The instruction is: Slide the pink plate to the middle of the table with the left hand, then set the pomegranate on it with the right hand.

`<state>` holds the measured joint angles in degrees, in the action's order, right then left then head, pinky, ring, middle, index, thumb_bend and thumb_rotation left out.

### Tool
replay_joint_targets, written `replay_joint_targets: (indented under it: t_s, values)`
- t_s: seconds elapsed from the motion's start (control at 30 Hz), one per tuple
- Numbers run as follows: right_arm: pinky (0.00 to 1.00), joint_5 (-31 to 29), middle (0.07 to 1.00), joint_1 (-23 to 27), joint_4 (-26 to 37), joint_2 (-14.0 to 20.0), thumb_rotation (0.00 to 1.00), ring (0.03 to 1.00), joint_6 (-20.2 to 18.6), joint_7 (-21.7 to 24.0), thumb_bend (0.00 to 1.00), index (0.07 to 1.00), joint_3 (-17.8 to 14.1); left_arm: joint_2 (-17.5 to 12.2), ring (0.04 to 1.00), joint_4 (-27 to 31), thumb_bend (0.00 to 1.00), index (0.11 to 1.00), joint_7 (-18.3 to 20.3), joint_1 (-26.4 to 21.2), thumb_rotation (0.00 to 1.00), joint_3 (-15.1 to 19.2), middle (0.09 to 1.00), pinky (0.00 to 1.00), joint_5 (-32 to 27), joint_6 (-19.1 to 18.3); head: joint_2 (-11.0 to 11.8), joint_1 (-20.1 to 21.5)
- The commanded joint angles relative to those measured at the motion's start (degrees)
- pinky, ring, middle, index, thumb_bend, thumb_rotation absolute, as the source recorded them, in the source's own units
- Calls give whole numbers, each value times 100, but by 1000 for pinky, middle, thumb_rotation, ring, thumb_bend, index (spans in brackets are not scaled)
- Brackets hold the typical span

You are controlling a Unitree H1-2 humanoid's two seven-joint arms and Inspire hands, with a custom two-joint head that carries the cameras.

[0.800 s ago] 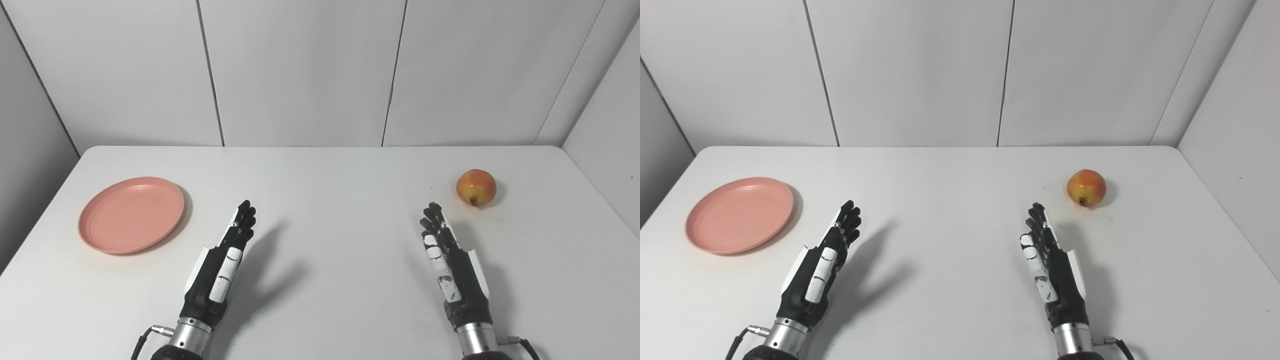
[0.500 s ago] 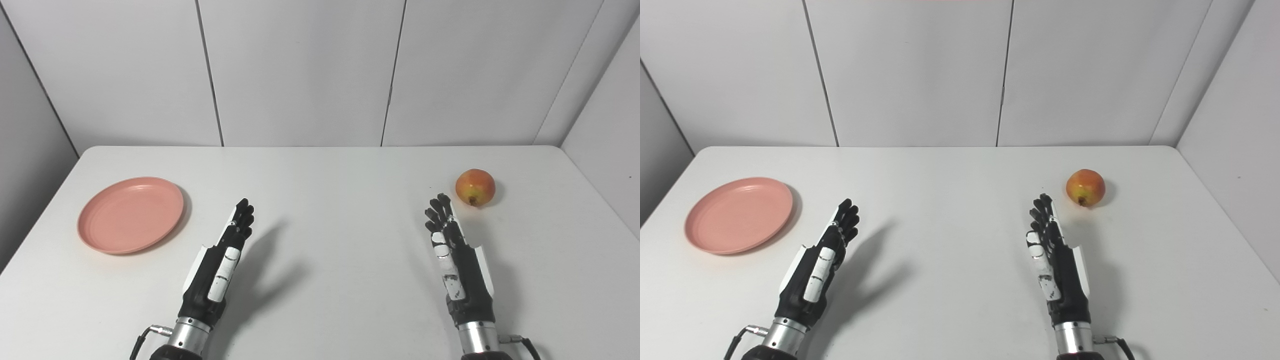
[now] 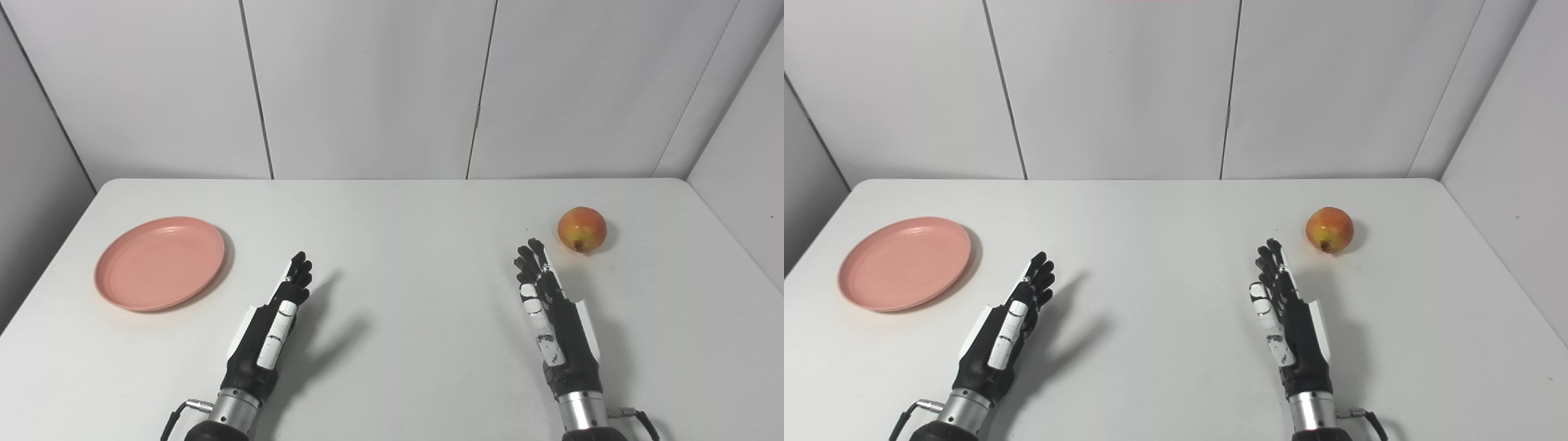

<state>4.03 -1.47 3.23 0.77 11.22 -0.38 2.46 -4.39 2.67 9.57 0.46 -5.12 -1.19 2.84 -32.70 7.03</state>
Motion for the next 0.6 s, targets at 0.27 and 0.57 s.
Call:
replay_joint_targets:
  t_s: [0.27,0.57]
  values:
    - [962,194,962,-15,-6,74,905,935,-419,58,579,959,80,12,1000,-19,558,1000,-13,3,1000,-33,1000,1000,40,280,9,-7]
    - [940,34,942,-17,-53,207,890,927,-575,173,597,948,55,71,1000,-240,596,1000,-82,21,1000,-126,1000,1000,246,643,301,-863]
